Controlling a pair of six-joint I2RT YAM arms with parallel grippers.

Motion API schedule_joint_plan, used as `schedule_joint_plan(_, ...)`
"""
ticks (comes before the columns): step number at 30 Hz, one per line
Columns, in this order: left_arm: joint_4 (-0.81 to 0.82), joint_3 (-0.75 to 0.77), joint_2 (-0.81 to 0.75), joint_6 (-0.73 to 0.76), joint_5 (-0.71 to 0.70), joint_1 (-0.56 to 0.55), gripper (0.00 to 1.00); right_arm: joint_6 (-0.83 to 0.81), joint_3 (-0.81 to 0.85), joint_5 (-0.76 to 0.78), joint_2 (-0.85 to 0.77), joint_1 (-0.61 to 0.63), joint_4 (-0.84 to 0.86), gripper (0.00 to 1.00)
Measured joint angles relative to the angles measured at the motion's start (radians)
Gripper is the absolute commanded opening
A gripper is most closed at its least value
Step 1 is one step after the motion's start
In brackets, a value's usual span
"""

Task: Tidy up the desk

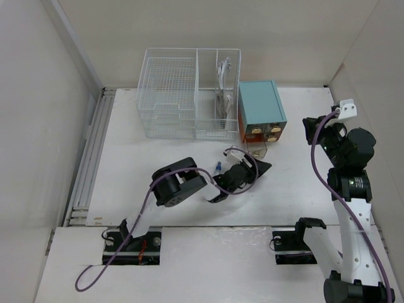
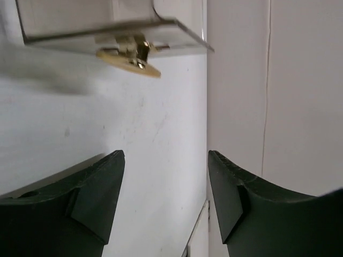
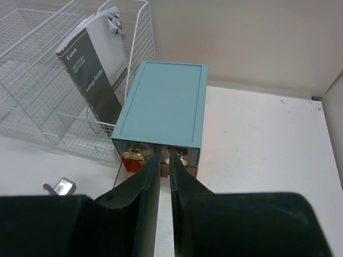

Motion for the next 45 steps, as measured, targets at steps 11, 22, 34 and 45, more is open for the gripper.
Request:
schedule_joint_plan(11, -0.392, -0.056, -0.380, 0.236, -0.064, -0.125, 0.00, 0.000, -0.002, -0.005, 0.001, 0.000, 0.000, 0.19)
schedule_joint_plan(22, -1.170, 0.059, -0.696, 0.430, -0.327, -0.147, 0.52, -0.011, 0.021, -0.137, 0.175, 0.000, -0.085, 0.34)
schedule_joint_plan(34, -1.478, -0.104, -0.710, 0.421, -0.426, -0.113, 0.53, -0.179, 0.071, -0.433, 0.308, 0.000, -0.243, 0.48)
schedule_joint_plan(45, -1.357, -0.107, -0.660, 0.588, -0.365, -0.009, 0.53, -0.242, 0.085, -0.498, 0.333, -0.007, -0.284, 0.48)
